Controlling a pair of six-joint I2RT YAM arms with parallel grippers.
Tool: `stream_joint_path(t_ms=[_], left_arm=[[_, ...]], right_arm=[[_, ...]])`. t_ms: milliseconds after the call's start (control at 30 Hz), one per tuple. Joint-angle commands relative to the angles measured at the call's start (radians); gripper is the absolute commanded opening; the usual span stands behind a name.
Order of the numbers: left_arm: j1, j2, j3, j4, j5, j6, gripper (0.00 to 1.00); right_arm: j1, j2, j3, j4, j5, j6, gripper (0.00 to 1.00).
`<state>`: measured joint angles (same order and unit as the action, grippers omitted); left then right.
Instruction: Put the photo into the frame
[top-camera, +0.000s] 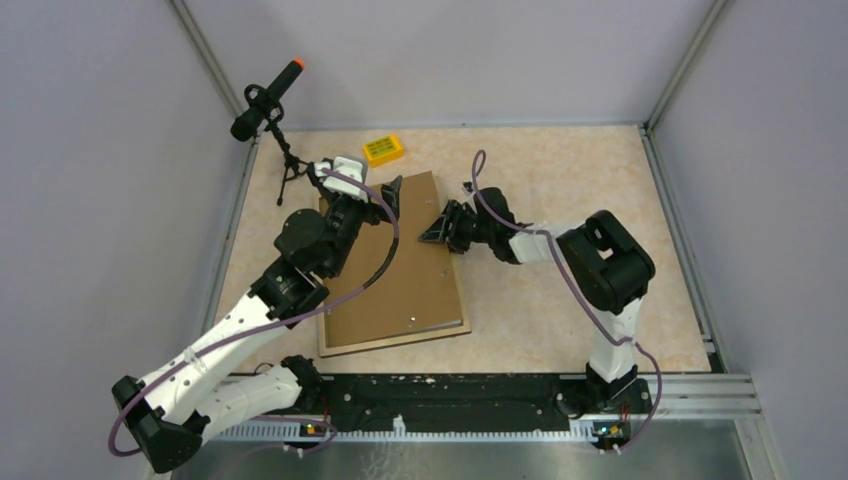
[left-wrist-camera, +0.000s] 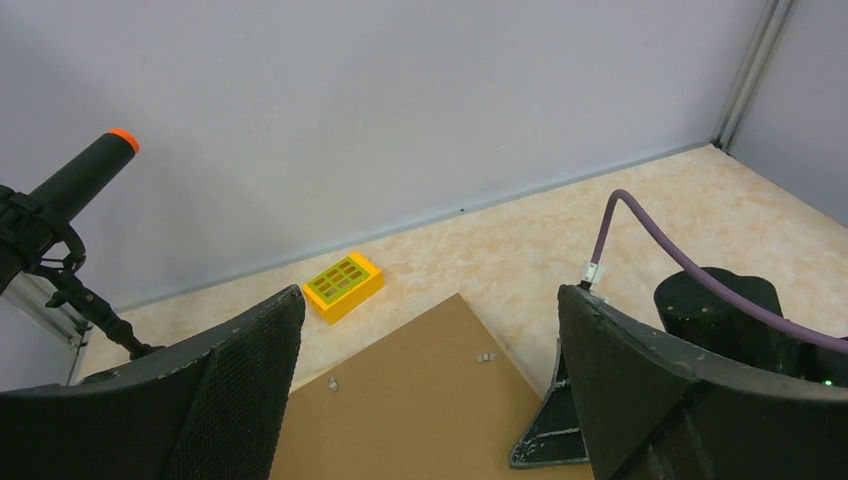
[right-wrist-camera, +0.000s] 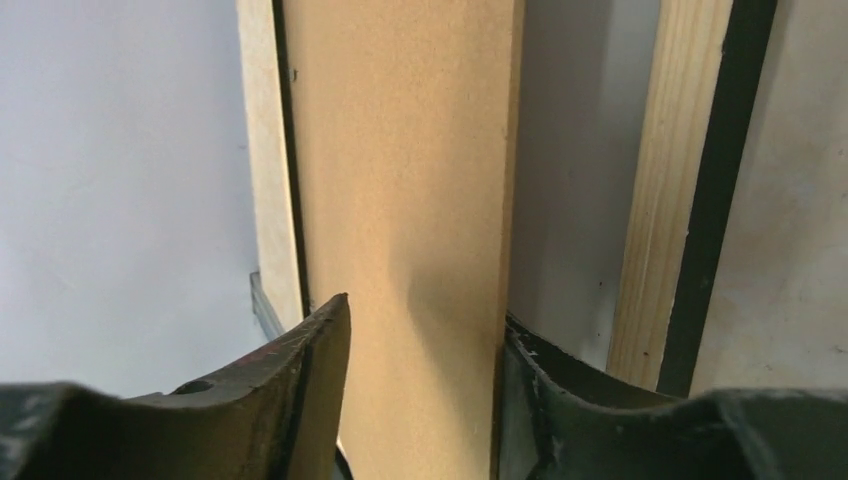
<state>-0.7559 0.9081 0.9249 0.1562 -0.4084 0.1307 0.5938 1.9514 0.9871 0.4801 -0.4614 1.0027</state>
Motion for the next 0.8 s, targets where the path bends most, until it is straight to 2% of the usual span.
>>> stream_joint_path(t_ms=[0,200,400,667,767], left_arm=[[0.003,-0.009,0.008,0.024,0.011,-0.018,0.99],[0.003,-0.014,0.006,0.025,0.008,-0.019,0.99],[0.003,-0.013,0.01,0.023,0.01,-0.017,0.99],[0.006,-0.016,0.011,0.022,0.012,-0.016,0.99],[0.01,-0.016,0.011,0.02,0.014,-0.019,0.99]], right_arm=[[0.025,-0.079,0.087,-0.13,0.059,-0.136,0.52],[0.041,-0.103,0.156,-0.303,0.139,-0.257,0.66],[0.044,-0.118,0.218,-0.42,0.165,-0.352,0.71],[0.05,-0.072,0.27,-0.439,0.066,-0.398,0.78],[0.064,-0.045,0.301,-0.476,0.095,-0.403,0.78]])
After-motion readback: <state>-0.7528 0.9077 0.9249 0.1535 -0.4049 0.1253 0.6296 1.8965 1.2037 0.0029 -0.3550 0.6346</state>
